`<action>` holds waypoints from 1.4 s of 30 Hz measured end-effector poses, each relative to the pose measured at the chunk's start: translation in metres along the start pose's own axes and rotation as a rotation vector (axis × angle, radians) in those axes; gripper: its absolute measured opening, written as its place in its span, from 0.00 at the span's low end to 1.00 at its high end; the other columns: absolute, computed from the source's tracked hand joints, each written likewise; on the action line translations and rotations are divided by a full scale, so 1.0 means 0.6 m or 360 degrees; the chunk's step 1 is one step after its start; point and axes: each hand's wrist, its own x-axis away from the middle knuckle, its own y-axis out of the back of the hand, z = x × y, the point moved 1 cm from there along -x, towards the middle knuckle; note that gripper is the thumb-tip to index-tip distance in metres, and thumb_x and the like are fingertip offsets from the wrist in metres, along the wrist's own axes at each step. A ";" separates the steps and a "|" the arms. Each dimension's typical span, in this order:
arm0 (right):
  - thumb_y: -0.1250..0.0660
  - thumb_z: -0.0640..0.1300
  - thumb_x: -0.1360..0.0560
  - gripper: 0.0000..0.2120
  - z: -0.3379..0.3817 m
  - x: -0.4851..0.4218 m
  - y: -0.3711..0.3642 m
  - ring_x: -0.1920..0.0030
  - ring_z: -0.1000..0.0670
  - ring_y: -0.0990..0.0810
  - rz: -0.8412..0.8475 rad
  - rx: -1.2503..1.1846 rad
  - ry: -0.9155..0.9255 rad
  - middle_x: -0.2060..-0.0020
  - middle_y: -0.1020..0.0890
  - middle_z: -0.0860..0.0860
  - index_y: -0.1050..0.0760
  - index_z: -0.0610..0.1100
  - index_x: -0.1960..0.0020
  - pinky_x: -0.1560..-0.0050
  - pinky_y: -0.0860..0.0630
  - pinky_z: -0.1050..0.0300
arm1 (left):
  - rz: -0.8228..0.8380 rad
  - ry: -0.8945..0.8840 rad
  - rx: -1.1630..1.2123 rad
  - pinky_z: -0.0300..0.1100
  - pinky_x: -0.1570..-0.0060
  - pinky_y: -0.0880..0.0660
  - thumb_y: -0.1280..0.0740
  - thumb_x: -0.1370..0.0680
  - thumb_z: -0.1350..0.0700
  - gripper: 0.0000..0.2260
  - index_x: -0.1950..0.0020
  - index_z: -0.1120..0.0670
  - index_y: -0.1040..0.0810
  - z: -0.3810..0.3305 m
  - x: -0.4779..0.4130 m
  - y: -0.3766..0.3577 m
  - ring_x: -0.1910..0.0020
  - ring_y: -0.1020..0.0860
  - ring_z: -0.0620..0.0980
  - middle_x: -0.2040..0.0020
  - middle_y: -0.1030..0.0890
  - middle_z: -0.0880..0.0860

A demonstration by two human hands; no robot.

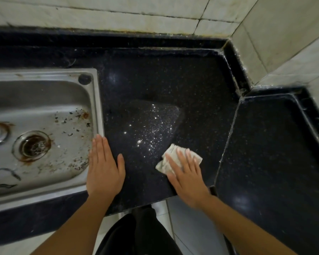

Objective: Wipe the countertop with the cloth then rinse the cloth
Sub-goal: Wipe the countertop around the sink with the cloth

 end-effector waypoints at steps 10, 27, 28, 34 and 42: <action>0.59 0.61 0.19 0.24 -0.076 -0.130 0.078 0.24 0.50 0.68 -0.0152 0.0131 0.0001 0.22 0.60 0.53 0.62 0.64 0.25 0.26 0.66 0.50 | 0.0014 0.0008 -0.0029 0.49 0.25 0.53 0.53 0.19 0.46 0.31 0.23 0.61 0.58 0.000 -0.002 -0.004 0.23 0.58 0.52 0.22 0.57 0.58; 0.59 0.60 0.18 0.25 -0.063 -0.254 0.149 0.26 0.48 0.72 -0.0085 -0.0085 -0.0182 0.23 0.65 0.51 0.61 0.61 0.23 0.27 0.70 0.48 | -0.0010 -0.0001 -0.0041 0.49 0.25 0.53 0.55 0.18 0.45 0.30 0.23 0.61 0.57 0.005 -0.002 -0.010 0.23 0.58 0.51 0.22 0.56 0.58; 0.59 0.60 0.18 0.25 -0.058 -0.237 0.138 0.26 0.49 0.73 -0.0066 -0.0061 -0.0110 0.23 0.64 0.51 0.60 0.61 0.23 0.27 0.70 0.48 | -0.0004 0.0005 -0.0041 0.49 0.25 0.53 0.55 0.19 0.45 0.30 0.23 0.61 0.57 0.005 -0.003 -0.010 0.23 0.58 0.51 0.22 0.57 0.58; 0.60 0.59 0.19 0.23 -0.022 -0.110 0.070 0.25 0.49 0.72 0.0052 0.0184 0.0248 0.22 0.63 0.52 0.65 0.67 0.26 0.28 0.70 0.50 | 0.0002 0.0020 -0.0024 0.48 0.25 0.54 0.53 0.19 0.45 0.31 0.23 0.60 0.58 0.003 -0.002 -0.006 0.23 0.57 0.52 0.22 0.57 0.58; 0.64 0.63 0.21 0.24 -0.035 -0.083 0.062 0.27 0.52 0.74 0.0168 0.0488 0.0571 0.26 0.67 0.56 0.70 0.67 0.28 0.27 0.72 0.52 | 0.0006 0.0028 0.0000 0.49 0.25 0.52 0.52 0.19 0.46 0.31 0.23 0.61 0.58 0.001 -0.002 -0.003 0.23 0.56 0.53 0.22 0.56 0.58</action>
